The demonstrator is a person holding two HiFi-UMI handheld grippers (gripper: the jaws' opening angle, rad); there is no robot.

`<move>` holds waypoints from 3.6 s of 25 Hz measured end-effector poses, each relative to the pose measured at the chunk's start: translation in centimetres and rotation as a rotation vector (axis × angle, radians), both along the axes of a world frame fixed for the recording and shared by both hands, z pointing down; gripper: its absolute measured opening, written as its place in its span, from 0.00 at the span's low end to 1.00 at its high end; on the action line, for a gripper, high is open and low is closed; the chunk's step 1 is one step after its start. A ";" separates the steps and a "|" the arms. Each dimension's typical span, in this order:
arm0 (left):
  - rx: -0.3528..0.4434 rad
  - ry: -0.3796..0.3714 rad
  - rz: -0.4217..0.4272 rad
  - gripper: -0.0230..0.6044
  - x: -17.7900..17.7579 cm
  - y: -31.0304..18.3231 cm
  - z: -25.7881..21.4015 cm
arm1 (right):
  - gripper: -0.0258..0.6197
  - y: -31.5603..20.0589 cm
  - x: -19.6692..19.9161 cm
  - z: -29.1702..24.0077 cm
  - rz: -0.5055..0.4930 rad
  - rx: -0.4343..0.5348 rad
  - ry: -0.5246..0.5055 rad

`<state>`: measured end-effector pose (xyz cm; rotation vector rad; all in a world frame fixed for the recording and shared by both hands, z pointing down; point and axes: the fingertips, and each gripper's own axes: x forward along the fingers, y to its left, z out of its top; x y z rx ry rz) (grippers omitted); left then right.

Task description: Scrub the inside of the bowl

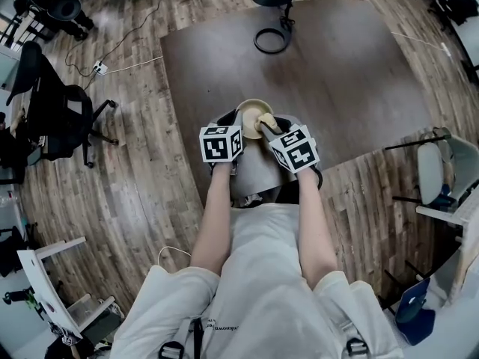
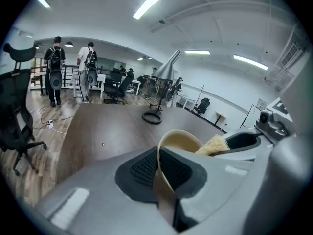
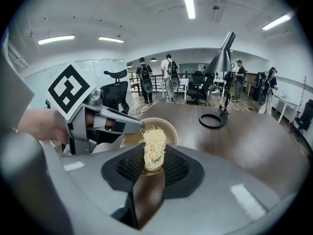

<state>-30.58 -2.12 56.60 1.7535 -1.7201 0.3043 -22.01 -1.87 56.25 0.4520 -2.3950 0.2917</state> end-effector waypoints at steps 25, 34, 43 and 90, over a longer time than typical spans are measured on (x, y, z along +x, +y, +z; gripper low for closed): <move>0.034 0.045 0.120 0.06 5.7 -0.4 -0.9 | 0.22 -0.3 0.6 -2.0 0.077 -0.071 -0.157; 0.035 0.051 0.173 0.06 6.9 -0.1 -1.0 | 0.22 -1.2 2.1 -2.4 0.176 -0.035 -0.206; 0.018 0.036 0.204 0.06 7.3 0.1 -0.7 | 0.22 -1.8 3.3 -2.1 0.209 0.075 -0.143; -0.097 -0.819 0.243 0.06 13.9 -7.8 -1.5 | 0.22 -11.8 11.1 -6.0 -0.025 -0.159 -0.341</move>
